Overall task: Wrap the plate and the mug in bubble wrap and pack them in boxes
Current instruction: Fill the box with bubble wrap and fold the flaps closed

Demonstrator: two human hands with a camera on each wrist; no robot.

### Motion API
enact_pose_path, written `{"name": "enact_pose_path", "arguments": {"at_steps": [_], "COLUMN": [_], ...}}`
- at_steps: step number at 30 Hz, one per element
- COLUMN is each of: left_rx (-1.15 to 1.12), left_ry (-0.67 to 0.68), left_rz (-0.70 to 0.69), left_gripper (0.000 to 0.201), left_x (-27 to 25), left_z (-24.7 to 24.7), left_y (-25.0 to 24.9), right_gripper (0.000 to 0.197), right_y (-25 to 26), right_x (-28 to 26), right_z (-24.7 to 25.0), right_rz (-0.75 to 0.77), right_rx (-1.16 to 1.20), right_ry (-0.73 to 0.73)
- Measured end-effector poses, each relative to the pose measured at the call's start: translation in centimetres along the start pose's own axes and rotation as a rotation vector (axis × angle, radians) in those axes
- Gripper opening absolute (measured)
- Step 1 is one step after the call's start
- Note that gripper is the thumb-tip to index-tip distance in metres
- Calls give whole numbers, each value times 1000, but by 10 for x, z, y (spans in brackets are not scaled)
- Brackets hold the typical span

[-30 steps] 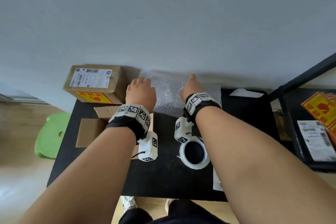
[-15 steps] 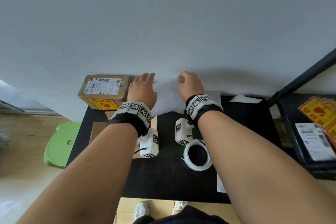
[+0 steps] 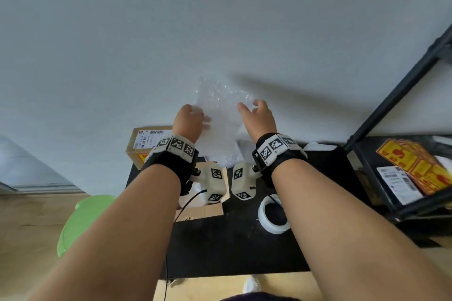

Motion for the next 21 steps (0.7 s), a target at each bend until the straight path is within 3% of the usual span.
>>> {"name": "enact_pose_path", "arguments": {"at_steps": [4,7,9,12,14,16,17,19,21], "left_rx": [-185,-312,-346,-348,-366,-366,-353,-318,-315], "left_ry": [106,146,127,84,92,74,54,40,68], "left_rz": [80,145,223,346,359,345,331,285,193], "left_gripper": [28,16,12,22,26,16,11,35,73], "left_x": [-16,-24,-26,-30,-33,-40,-44,-41,-37], "left_z": [13,21,30,45,51,58,62,66,69], "left_y": [16,34,53,81,86,83,79,76,68], "right_gripper": [63,66,67,78,83,71,54,16,28], "right_y": [-4,-6,-6,-4,-1,1,2,9,8], "right_x": [-26,-39,-44,-53,-60,-64,-64,-66,-68], "right_z": [-36,-52,-58,-66,-73,-80,-82,-81,-81], "right_rz": [-71,-83,-90,-98,-94,-82,-59,-7,-13], "right_rx": [27,31,63,129,155,100,63,29,48], "right_ry": [152,179,174,165,185,208,211,192,205]}}
Point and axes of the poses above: each hand's wrist, its own x-axis towards the middle knuckle, its own z-axis out of the back of the hand, y = z × x, the point moved 10 cm from there along x, towards the middle knuckle, and after that the axes turned 15 degrees about x, right-handed, at the moved point
